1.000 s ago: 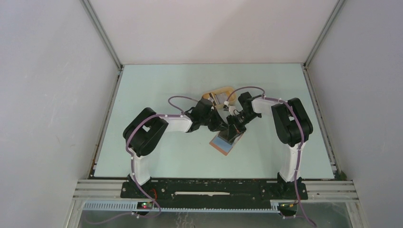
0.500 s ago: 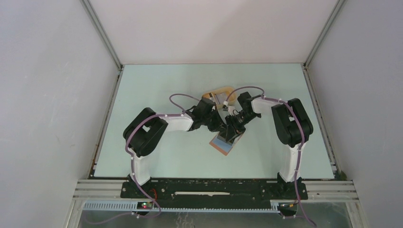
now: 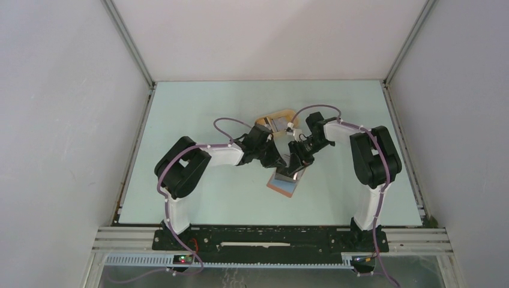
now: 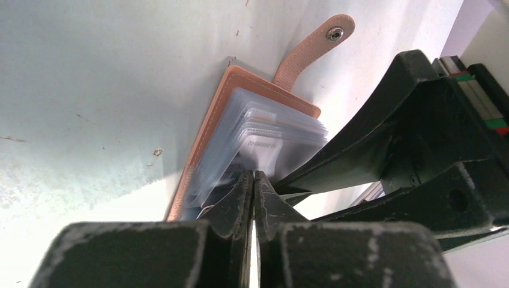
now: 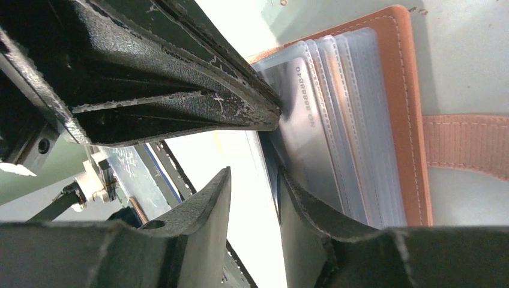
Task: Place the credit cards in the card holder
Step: Insert the credit card into the card holder.
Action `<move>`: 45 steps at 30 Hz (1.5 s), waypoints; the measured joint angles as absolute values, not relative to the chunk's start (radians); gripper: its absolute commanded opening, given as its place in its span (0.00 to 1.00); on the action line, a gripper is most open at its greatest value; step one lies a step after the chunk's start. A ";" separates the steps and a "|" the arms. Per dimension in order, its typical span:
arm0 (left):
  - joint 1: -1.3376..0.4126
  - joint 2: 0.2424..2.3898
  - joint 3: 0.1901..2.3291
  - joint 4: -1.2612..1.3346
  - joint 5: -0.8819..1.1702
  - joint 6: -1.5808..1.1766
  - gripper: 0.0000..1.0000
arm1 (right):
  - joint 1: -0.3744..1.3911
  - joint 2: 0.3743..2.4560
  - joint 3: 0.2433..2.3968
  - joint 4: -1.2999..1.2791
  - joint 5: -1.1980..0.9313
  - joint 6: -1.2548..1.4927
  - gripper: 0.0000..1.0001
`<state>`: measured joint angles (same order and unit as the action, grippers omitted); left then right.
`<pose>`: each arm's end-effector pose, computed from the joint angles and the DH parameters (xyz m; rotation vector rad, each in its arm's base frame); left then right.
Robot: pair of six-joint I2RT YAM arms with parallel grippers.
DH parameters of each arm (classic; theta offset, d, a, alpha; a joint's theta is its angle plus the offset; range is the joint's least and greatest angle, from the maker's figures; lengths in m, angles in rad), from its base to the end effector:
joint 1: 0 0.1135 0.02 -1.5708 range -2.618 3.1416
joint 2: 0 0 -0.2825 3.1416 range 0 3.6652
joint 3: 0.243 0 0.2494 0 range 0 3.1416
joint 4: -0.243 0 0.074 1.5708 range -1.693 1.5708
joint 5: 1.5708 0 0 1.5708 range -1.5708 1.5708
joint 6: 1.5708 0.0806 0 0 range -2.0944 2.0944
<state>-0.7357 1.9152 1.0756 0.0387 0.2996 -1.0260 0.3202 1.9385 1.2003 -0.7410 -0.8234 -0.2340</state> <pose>0.3005 -0.3041 0.1309 -0.2240 2.6588 -1.0881 0.3162 0.1671 0.1304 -0.8291 2.7082 1.2409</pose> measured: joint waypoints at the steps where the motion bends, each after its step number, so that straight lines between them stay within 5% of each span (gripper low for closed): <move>1: -0.736 1.915 1.076 0.038 0.300 -1.021 0.07 | 0.316 1.938 1.200 -0.741 -0.826 -0.234 0.43; 9: -0.738 1.915 1.076 0.035 0.308 -1.005 0.07 | 0.276 1.929 1.200 -0.741 -0.839 -0.236 0.42; 27: -0.752 1.915 1.076 0.005 0.348 -0.986 0.07 | 0.316 1.892 1.200 -0.714 -0.725 -0.264 0.17; 39: -0.753 1.915 1.076 0.020 0.346 -0.986 0.10 | 0.351 1.903 1.200 -0.731 -0.689 -0.271 0.16; 45: -0.751 1.915 1.076 0.022 0.344 -0.987 0.11 | 0.356 1.904 1.200 -0.741 -0.694 -0.273 0.24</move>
<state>-0.7506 1.9148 1.0756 0.0216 0.3435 -0.9867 0.3561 1.9038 1.2003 -0.7406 -0.6937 -0.2733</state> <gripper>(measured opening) 0.103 0.194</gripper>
